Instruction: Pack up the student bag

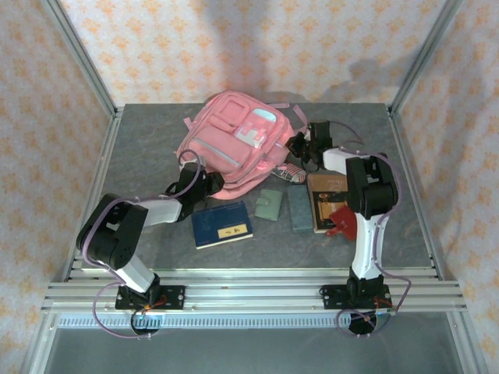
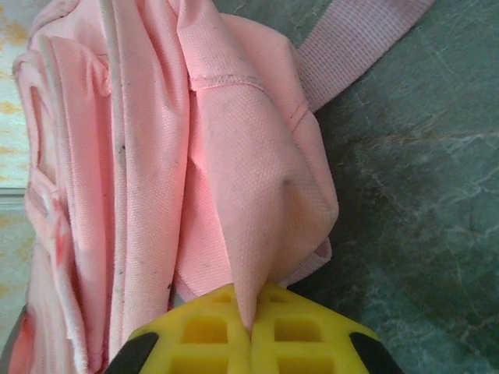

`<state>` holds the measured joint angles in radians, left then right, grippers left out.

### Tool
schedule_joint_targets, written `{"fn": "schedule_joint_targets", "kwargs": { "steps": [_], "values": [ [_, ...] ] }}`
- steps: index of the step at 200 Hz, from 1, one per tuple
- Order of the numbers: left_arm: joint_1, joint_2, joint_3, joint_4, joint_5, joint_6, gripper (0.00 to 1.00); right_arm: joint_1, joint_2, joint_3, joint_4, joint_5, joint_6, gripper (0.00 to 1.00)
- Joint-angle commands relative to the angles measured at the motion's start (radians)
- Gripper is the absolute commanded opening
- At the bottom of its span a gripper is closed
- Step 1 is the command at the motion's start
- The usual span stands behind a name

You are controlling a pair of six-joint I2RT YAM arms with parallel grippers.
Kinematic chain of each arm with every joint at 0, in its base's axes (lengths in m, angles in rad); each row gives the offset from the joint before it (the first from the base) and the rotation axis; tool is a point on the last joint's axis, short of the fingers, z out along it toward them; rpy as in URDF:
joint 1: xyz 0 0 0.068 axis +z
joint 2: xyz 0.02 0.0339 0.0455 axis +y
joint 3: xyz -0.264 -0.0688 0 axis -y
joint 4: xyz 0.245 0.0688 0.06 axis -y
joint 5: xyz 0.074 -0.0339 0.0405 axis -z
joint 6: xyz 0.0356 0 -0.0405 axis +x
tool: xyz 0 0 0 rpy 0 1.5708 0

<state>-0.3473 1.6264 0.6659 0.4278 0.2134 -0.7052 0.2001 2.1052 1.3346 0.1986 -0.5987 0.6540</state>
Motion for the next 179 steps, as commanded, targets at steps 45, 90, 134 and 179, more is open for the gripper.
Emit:
{"fn": "schedule_joint_targets", "kwargs": {
  "steps": [45,90,134,179],
  "values": [
    [0.033,0.214,0.338,-0.241,-0.132,0.209,0.25,0.024,-0.408,-0.223,0.122,-0.068,0.130,0.00],
    [0.047,0.254,0.545,-0.336,-0.083,0.256,0.20,0.077,-0.607,-0.420,0.231,0.060,0.281,0.00],
    [-0.005,-0.033,0.333,-0.172,0.013,0.200,0.37,0.112,-0.688,-0.474,0.267,0.206,0.400,0.00],
    [-0.177,-0.230,0.076,0.053,0.052,0.166,0.46,0.164,-0.719,-0.491,0.257,0.326,0.454,0.00]
  ]
}}
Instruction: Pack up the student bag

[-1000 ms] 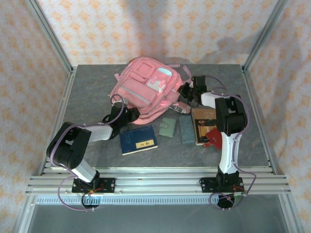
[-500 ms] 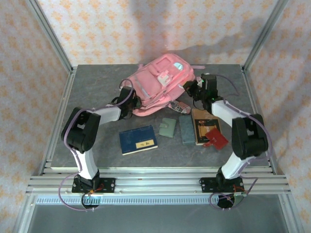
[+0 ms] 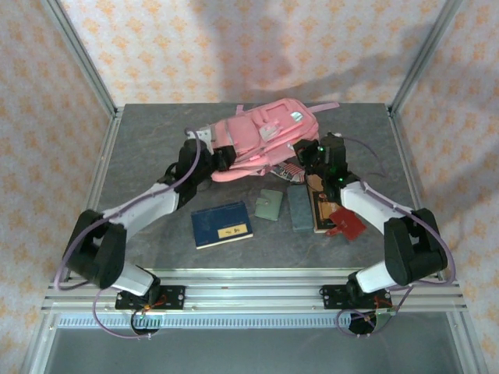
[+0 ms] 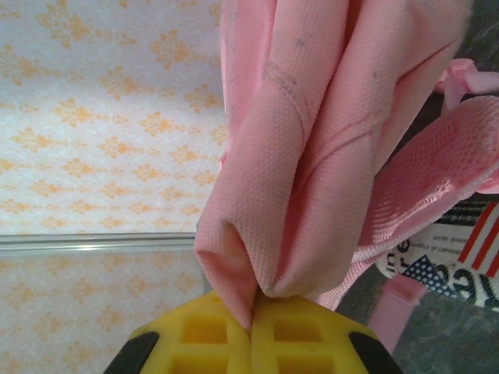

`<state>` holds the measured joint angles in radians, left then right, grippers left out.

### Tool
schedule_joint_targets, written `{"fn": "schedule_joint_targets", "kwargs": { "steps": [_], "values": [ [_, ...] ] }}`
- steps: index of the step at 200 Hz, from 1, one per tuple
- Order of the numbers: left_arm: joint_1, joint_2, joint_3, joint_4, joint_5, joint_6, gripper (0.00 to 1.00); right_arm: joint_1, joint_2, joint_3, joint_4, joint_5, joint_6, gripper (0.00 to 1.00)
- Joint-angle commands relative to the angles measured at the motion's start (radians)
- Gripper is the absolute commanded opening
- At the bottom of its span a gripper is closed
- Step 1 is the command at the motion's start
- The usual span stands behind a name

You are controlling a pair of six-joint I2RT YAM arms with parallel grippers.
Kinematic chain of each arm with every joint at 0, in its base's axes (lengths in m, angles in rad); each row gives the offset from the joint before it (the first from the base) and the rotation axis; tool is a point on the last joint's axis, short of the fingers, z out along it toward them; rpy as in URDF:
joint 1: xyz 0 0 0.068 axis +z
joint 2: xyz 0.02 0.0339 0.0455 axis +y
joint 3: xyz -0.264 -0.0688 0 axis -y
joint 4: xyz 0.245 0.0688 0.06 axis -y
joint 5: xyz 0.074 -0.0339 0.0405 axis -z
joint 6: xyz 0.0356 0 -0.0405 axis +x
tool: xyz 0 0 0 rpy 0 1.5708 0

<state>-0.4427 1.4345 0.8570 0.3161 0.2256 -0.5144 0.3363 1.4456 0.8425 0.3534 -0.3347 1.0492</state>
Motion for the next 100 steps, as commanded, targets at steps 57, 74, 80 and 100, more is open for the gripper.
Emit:
{"fn": "schedule_joint_targets", "kwargs": {
  "steps": [57,74,80,100],
  "values": [
    [-0.258,0.083,-0.187,0.386,-0.052,-0.013,0.55,0.043,-0.069,-0.023,0.112,0.076,0.076,0.00],
    [-0.260,0.129,-0.168,0.425,-0.054,-0.015,0.58,0.044,-0.078,-0.029,0.114,0.077,0.076,0.00],
    [-0.260,0.143,-0.158,0.436,-0.053,-0.015,0.58,0.044,-0.080,-0.030,0.115,0.077,0.078,0.00],
    [-0.260,0.187,-0.111,0.424,-0.039,-0.004,0.58,0.046,-0.089,-0.034,0.116,0.075,0.083,0.00]
  ]
}}
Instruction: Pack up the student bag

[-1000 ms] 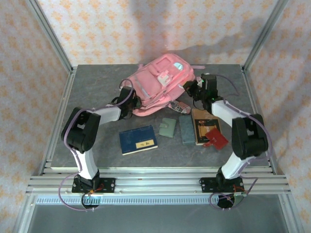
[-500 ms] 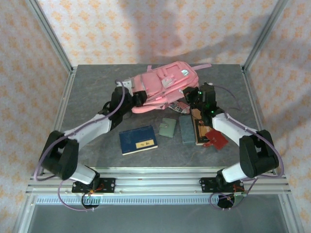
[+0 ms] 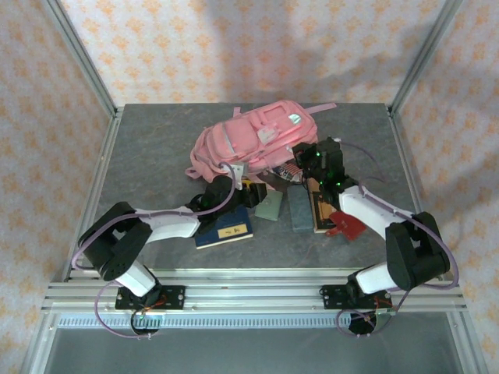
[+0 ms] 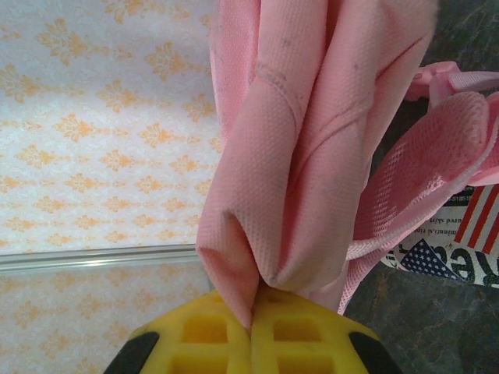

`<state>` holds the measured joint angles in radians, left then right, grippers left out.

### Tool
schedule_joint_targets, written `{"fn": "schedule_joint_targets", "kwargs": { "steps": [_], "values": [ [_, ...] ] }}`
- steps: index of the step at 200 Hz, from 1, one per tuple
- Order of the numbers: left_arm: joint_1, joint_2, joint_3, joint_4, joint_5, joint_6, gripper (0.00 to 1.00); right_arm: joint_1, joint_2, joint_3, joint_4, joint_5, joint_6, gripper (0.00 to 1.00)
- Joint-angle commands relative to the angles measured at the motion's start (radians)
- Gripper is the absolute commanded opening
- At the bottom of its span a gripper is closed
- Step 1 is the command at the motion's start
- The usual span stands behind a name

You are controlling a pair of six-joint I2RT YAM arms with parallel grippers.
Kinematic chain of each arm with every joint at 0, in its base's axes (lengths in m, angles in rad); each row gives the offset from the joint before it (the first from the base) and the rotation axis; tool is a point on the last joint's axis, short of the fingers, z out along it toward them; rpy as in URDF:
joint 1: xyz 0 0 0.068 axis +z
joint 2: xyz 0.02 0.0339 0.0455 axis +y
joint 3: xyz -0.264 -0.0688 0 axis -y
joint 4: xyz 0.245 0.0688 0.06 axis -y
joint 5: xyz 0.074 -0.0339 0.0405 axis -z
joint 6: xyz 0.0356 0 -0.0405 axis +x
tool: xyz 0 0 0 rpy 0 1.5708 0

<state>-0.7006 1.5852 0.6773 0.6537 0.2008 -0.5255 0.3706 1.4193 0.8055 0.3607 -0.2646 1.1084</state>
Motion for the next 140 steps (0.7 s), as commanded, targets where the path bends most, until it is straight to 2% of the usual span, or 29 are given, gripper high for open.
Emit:
{"fn": "schedule_joint_targets", "kwargs": {
  "steps": [1,37,62,74,96,113,132,140],
  "values": [
    [-0.002,0.039,0.072,0.084,-0.016,0.008,0.58,0.011,-0.064,0.003,0.109,0.005,0.024,0.00],
    [0.002,0.089,0.124,0.070,-0.055,0.054,0.62,0.015,-0.075,0.011,0.110,-0.006,0.026,0.00],
    [0.019,0.128,0.167,0.067,-0.033,0.060,0.62,0.017,-0.080,0.009,0.116,-0.016,0.032,0.00],
    [0.032,0.146,0.179,0.096,0.004,0.048,0.59,0.020,-0.079,0.010,0.122,-0.022,0.037,0.00],
    [0.047,0.166,0.211,0.121,0.053,0.038,0.46,0.027,-0.080,0.011,0.121,-0.025,0.033,0.00],
    [0.052,0.166,0.224,0.119,0.065,0.039,0.24,0.029,-0.081,0.005,0.119,-0.024,0.035,0.00],
    [0.059,0.152,0.212,0.110,0.064,0.033,0.13,0.028,-0.086,-0.004,0.120,-0.014,0.032,0.00],
    [0.062,0.143,0.200,0.109,0.066,0.032,0.01,0.028,-0.087,-0.009,0.119,-0.010,0.031,0.00]
  ]
}}
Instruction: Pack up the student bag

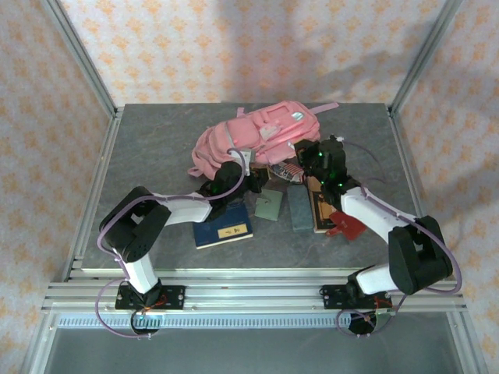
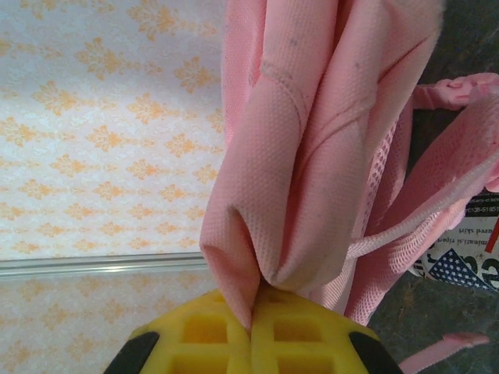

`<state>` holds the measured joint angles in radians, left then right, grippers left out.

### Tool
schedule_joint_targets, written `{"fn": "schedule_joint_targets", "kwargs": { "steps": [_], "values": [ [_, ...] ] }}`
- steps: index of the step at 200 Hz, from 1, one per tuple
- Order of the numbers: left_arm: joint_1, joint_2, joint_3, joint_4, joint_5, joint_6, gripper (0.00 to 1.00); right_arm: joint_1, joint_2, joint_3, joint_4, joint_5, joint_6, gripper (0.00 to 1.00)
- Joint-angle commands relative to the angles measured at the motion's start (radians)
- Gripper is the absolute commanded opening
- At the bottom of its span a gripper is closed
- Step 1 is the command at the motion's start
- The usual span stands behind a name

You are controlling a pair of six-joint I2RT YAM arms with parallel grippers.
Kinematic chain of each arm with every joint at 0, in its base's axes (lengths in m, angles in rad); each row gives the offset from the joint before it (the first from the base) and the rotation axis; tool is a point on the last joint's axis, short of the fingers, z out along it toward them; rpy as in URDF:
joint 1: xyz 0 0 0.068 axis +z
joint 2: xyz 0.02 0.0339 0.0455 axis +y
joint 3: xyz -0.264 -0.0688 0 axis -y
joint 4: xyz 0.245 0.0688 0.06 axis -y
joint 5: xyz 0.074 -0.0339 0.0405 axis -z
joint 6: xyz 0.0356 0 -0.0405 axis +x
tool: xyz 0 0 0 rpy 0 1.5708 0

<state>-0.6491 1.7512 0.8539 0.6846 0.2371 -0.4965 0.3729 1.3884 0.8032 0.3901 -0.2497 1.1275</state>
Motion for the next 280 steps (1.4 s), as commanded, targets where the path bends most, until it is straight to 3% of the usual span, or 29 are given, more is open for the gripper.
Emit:
{"fn": "schedule_joint_targets", "kwargs": {
  "steps": [1,42,124,148,164,181,233,280],
  "values": [
    [0.011,-0.024,0.022,0.078,0.030,0.002,0.00,0.026,-0.057,-0.007,0.090,-0.025,0.012,0.00],
    [0.025,-0.111,-0.063,0.059,0.034,-0.004,0.00,0.026,-0.051,-0.013,0.087,-0.001,0.003,0.00],
    [0.045,-0.253,-0.180,-0.131,-0.026,0.019,0.00,0.026,-0.013,-0.035,0.076,0.029,-0.009,0.00],
    [0.045,-0.286,-0.194,-0.138,0.026,0.018,0.00,0.026,-0.004,-0.032,0.085,0.007,0.000,0.00],
    [0.043,-0.278,-0.184,-0.116,0.090,-0.002,0.30,0.026,-0.006,-0.026,0.089,-0.001,0.010,0.00],
    [0.040,-0.250,-0.185,-0.035,0.165,-0.051,0.44,0.026,-0.008,-0.013,0.084,-0.009,0.023,0.00],
    [0.026,-0.114,-0.175,0.228,0.295,-0.227,0.53,0.030,-0.014,0.024,0.047,-0.014,0.025,0.00],
    [0.003,-0.068,-0.142,0.187,0.180,-0.176,0.59,0.029,-0.015,0.036,0.051,-0.027,0.029,0.00]
  ]
}}
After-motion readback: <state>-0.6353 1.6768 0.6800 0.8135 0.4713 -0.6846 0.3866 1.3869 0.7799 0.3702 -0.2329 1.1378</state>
